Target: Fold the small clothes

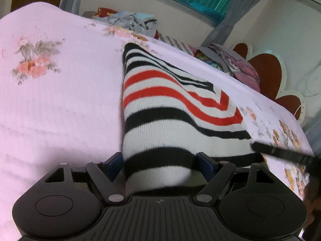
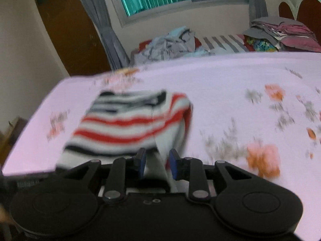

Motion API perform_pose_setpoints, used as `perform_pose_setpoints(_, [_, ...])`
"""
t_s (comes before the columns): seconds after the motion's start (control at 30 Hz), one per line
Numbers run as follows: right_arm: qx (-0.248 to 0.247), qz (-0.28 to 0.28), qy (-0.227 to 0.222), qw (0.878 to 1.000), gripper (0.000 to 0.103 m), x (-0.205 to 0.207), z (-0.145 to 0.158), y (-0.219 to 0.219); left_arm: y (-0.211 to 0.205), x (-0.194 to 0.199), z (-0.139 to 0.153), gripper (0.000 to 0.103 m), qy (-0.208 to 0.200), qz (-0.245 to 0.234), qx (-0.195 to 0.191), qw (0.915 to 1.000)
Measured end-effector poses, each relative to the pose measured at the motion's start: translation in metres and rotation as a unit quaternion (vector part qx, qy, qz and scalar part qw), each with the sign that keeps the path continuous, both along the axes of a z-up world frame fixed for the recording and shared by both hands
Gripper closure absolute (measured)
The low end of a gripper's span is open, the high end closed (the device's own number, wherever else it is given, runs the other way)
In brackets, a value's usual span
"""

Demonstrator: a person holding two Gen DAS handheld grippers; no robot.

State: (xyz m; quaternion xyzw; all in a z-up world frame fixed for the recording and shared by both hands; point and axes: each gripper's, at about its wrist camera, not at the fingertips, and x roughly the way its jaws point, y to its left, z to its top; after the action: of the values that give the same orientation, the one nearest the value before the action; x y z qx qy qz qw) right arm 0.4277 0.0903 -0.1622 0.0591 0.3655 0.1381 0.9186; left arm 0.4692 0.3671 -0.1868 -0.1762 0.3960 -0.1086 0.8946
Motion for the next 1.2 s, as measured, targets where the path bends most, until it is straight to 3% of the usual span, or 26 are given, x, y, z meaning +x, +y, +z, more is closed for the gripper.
perform_pose_setpoints(0.1, [-0.007, -0.023, 0.008, 1.000, 0.076, 0.000, -0.011, -0.008, -0.003, -0.001, 0.003, 0.024, 0.004, -0.005, 0.007, 1.0000])
perform_pose_setpoints(0.27, [0.009, -0.020, -0.008, 1.000, 0.078, -0.020, 0.008, 0.001, -0.005, 0.000, 0.010, 0.017, 0.015, -0.009, 0.019, 0.9997])
perform_pose_setpoints(0.4, [-0.048, -0.020, 0.011, 0.999, 0.077, -0.034, -0.008, 0.014, -0.011, -0.002, 0.013, 0.012, 0.018, -0.016, 0.033, 0.9992])
perform_pose_setpoints(0.47, [-0.049, -0.028, 0.028, 0.998, 0.077, -0.031, -0.019, 0.013, -0.015, -0.002, 0.014, 0.009, 0.020, -0.021, 0.039, 0.9988])
perform_pose_setpoints(0.57, [-0.057, -0.041, 0.031, 0.997, 0.069, -0.026, -0.026, 0.015, -0.021, 0.000, 0.013, 0.000, 0.028, -0.026, 0.056, 0.9977])
perform_pose_setpoints(0.77, [-0.040, -0.056, 0.037, 0.997, 0.058, -0.022, -0.036, 0.006, -0.030, 0.009, 0.005, 0.000, 0.071, -0.036, 0.079, 0.9937])
perform_pose_setpoints(0.97, [-0.042, -0.055, 0.037, 0.997, 0.048, -0.022, -0.039, 0.003, -0.041, 0.005, 0.010, 0.000, 0.069, -0.018, 0.116, 0.9907])
perform_pose_setpoints(1.2, [-0.054, -0.049, 0.039, 0.997, 0.043, -0.021, -0.036, 0.004, -0.046, -0.012, 0.013, 0.000, 0.074, 0.039, 0.115, 0.9898])
